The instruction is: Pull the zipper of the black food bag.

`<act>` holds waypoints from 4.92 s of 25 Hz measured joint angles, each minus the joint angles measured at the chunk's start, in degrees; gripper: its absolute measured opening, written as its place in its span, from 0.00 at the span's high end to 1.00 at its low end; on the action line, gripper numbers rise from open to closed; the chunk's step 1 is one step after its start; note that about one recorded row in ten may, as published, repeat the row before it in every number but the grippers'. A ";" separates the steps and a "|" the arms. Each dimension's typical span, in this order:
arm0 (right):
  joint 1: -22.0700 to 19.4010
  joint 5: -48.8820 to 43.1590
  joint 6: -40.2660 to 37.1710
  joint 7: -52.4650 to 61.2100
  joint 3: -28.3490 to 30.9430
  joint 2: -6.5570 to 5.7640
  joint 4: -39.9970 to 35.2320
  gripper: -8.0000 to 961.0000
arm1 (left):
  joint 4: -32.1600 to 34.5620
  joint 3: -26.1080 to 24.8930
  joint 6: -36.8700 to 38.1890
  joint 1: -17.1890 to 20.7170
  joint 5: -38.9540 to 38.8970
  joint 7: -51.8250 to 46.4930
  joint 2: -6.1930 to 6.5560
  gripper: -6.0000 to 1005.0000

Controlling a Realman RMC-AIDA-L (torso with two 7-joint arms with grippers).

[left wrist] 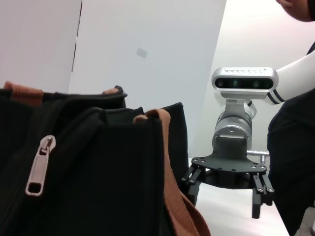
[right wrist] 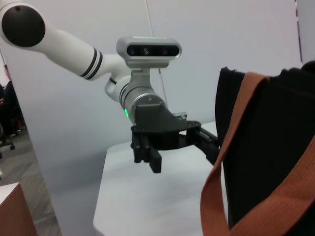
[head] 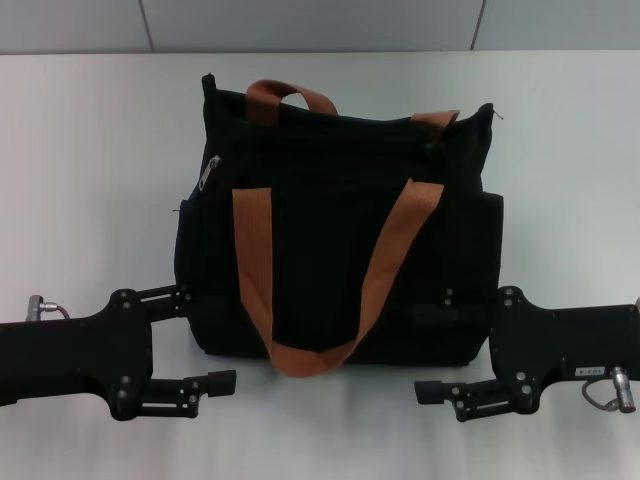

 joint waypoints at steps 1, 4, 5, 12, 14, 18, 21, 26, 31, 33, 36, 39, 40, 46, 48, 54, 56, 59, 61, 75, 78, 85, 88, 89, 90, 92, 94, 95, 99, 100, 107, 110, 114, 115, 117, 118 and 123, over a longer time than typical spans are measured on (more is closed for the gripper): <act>0.10 0.28 -0.05 -0.01 -0.04 -0.04 -0.02 0.15 | 0.00 -0.08 0.35 -0.01 0.00 0.00 0.00 0.17; -0.02 0.27 -1.30 -0.03 -0.06 -0.12 -0.22 0.15 | 0.02 -0.01 2.12 0.03 -0.02 0.01 0.00 0.17; -0.20 0.25 -1.98 -0.03 -0.06 -0.17 -0.27 0.15 | 0.01 0.08 2.65 0.08 -0.02 0.00 0.01 0.17; -1.73 0.12 -6.12 -0.04 -0.03 -0.32 -0.64 0.15 | -0.34 -0.09 3.99 0.28 2.91 -1.50 0.01 0.18; -1.82 0.12 -6.47 -0.04 -0.06 -0.38 -0.70 0.15 | -0.33 -0.13 4.00 0.22 3.77 -1.91 0.01 0.18; -1.82 0.12 -6.74 -0.04 -0.11 -0.40 -0.72 0.15 | -0.31 -0.17 4.22 0.11 4.26 -2.09 0.00 0.18; -1.88 0.08 -6.82 -0.04 -0.12 -0.42 -0.74 0.15 | -0.12 -0.16 4.66 0.17 4.30 -2.09 -0.04 0.18; -2.26 0.03 -6.88 -0.04 -0.13 -0.39 -0.74 0.15 | -0.05 -0.15 5.12 0.32 4.39 -2.09 -0.06 0.18; -2.42 0.03 -6.89 -0.04 -0.11 -0.35 -0.64 0.15 | 0.02 -2.28 8.11 0.31 4.04 -1.65 -0.40 0.18; -2.42 0.03 -6.89 -0.04 -0.09 -0.35 -0.61 0.15 | 0.09 -4.12 9.33 0.07 4.02 -1.52 -0.68 0.18; -2.48 0.07 -6.89 -0.04 -0.03 -0.33 -0.49 0.15 | 0.70 -9.68 11.87 -0.63 3.92 -0.12 -1.85 0.18; -2.49 0.07 -6.89 -0.04 -0.02 -0.33 -0.48 0.15 | 0.94 -13.47 12.39 -0.77 3.73 0.80 -2.50 0.18; -2.48 0.07 -6.90 -0.04 -0.03 -0.33 -0.47 0.15 | 1.03 -16.08 12.56 -0.79 3.37 1.14 -2.84 0.18; -2.48 0.11 -6.89 -0.04 -0.04 -0.33 -0.40 0.15 | 1.07 -28.45 8.97 -0.45 -0.36 1.11 -3.19 0.18; -2.49 0.13 -6.88 -0.04 -0.04 -0.33 -0.39 0.15 | 1.11 -29.04 7.07 -0.57 -0.29 1.03 -2.80 0.18; -2.48 0.21 -6.88 -0.04 -0.04 -0.33 -0.28 0.15 | 1.82 -27.41 -4.73 -2.96 6.72 0.81 -1.50 0.18; -2.48 0.21 -6.88 -0.04 -0.04 -0.33 -0.28 0.15 | 2.13 -27.42 -5.46 -3.55 9.18 0.82 -1.74 0.18; -2.49 0.25 -6.88 -0.04 -0.03 -0.33 -0.28 0.15 | 2.41 -27.45 -6.11 -4.19 11.07 1.09 -2.22 0.18; -2.48 0.31 -6.86 -0.04 -0.04 -0.30 -0.29 0.15 | 2.80 -27.39 -7.95 -4.76 11.86 1.41 -3.12 0.18; -2.31 0.44 -6.64 -0.04 -0.13 -0.17 -0.25 0.15 | 3.79 -26.24 -12.89 -6.33 11.61 3.90 -4.56 0.25; -2.27 0.50 -6.66 -0.04 -0.13 -0.16 -0.21 0.15 | 3.79 -26.60 -12.93 -6.33 11.58 4.47 -4.74 0.37; -2.13 0.71 -6.85 -0.04 0.43 -0.16 -0.20 0.15 | 4.32 -26.83 -12.75 -5.89 10.46 4.52 -5.25 0.64; -2.09 0.89 -6.89 -0.04 0.48 -0.16 -0.20 0.15 | 4.49 -26.86 -12.44 -5.60 9.93 5.26 -5.36 0.76; -2.05 1.12 -6.89 -0.04 0.49 -0.16 -0.21 0.15 | 4.45 -27.07 -12.43 -5.52 9.88 6.19 -5.42 0.80; -2.05 1.12 -6.89 -0.04 0.49 -0.16 -0.21 0.15 | 4.45 -27.07 -12.43 -5.52 9.88 6.19 -5.42 0.86; -2.04 1.48 -6.91 -0.04 0.49 -0.16 -0.19 0.15 | 4.43 -27.39 -12.39 -5.49 9.74 6.65 -5.60 0.98; -1.98 2.38 -7.70 -0.04 0.37 -0.16 -0.05 0.15 | 4.50 -27.47 -11.97 -5.45 9.47 6.77 -5.80 0.98; -1.98 2.38 -7.70 -0.04 0.37 -0.16 -0.05 0.15 | 4.50 -27.47 -11.97 -5.45 9.47 6.77 -5.80 0.98; -1.91 5.71 -12.06 0.10 0.46 -0.22 0.03 0.15 | 4.54 -27.53 -10.10 -4.98 8.80 6.94 -5.71 0.98; -1.91 5.71 -12.06 0.10 0.46 -0.22 0.03 0.15 | 4.54 -27.53 -10.10 -4.98 8.80 6.94 -5.71 0.98; -0.78 13.99 -16.83 4.73 0.18 -0.25 0.81 0.15 | 5.22 -27.59 -7.67 -3.44 5.53 8.51 -5.89 0.98; 1.75 15.82 -16.10 11.69 0.50 -0.23 1.30 0.15 | 5.22 -27.58 -5.83 -3.11 4.82 8.97 -5.99 0.98; 3.36 16.54 -14.72 15.66 0.55 -0.18 1.35 0.15 | 5.21 -27.57 -5.30 -2.98 4.52 9.11 -5.99 0.98; 3.36 16.54 -14.72 15.66 0.55 -0.18 1.35 0.15 | 5.21 -27.57 -5.30 -2.98 4.52 9.11 -5.99 0.98; 4.62 17.30 -13.71 18.57 0.51 -0.16 1.38 0.15 | 5.20 -27.57 -5.30 -2.95 4.52 9.33 -5.99 0.98; 4.62 17.30 -13.71 18.57 0.51 -0.16 1.38 0.15 | 5.20 -27.56 -5.29 -2.93 4.51 9.48 -5.98 0.98; 6.21 21.20 -11.70 25.82 0.29 -0.16 1.46 0.15 | 5.20 -27.56 -5.29 -2.83 4.02 9.71 -5.96 0.98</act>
